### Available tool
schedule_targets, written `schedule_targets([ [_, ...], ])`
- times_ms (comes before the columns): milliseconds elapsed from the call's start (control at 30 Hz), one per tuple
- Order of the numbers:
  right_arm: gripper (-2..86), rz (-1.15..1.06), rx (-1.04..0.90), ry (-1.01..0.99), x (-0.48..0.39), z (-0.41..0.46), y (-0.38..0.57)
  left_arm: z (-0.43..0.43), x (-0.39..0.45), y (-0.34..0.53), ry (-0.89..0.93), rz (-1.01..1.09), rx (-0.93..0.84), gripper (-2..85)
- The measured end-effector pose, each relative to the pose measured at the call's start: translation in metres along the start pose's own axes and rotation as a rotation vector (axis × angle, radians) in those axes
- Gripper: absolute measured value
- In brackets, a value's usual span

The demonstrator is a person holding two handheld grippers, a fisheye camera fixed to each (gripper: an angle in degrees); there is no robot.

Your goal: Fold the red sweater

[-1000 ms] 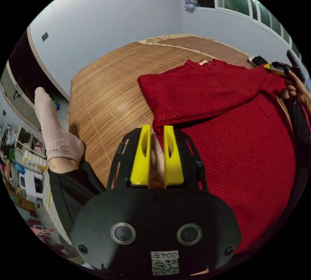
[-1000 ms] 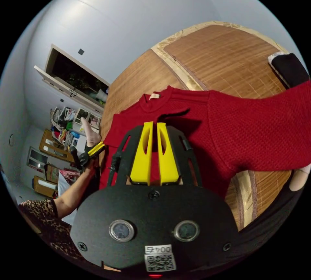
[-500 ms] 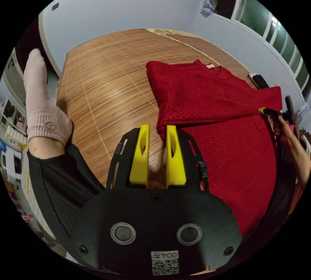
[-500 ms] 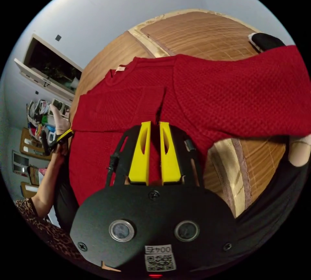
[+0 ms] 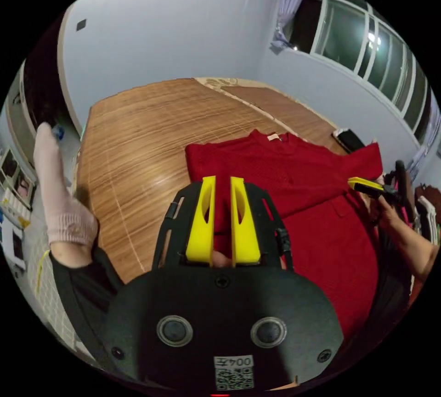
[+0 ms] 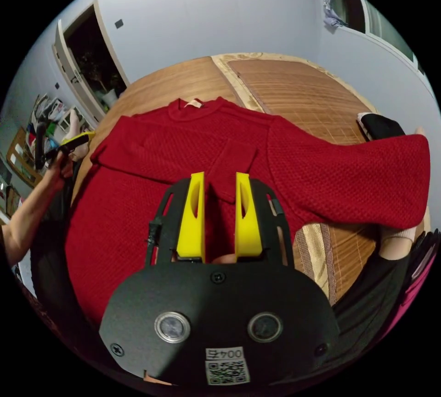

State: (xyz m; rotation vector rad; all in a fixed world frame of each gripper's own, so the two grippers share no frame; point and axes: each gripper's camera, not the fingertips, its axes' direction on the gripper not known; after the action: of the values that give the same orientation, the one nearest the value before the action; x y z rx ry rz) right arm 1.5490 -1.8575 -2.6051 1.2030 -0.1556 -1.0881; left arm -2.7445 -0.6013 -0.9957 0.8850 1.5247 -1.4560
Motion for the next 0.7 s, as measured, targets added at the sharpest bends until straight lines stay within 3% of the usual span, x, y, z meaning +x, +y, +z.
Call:
schedule_targets([
  [133,12.3,-0.024,-0.068,0.048,-0.006,0.023,0.002,0.063,-0.005,-0.008,-0.06,-0.053,-0.131,6.2],
  [367,12.4,0.0,-0.045,-0.002,-0.001,0.018,0.004,0.073,-0.047,0.003,0.15,-0.174,-0.101,6.8],
  [600,12.4,0.002,-0.036,-0.003,0.001,0.009,0.002,0.039,-0.025,-0.02,0.139,-0.181,0.044,10.7],
  [700,12.4,0.002,-0.034,-0.003,0.002,0.004,0.001,0.064,-0.021,-0.043,0.098,-0.205,-0.008,13.0],
])
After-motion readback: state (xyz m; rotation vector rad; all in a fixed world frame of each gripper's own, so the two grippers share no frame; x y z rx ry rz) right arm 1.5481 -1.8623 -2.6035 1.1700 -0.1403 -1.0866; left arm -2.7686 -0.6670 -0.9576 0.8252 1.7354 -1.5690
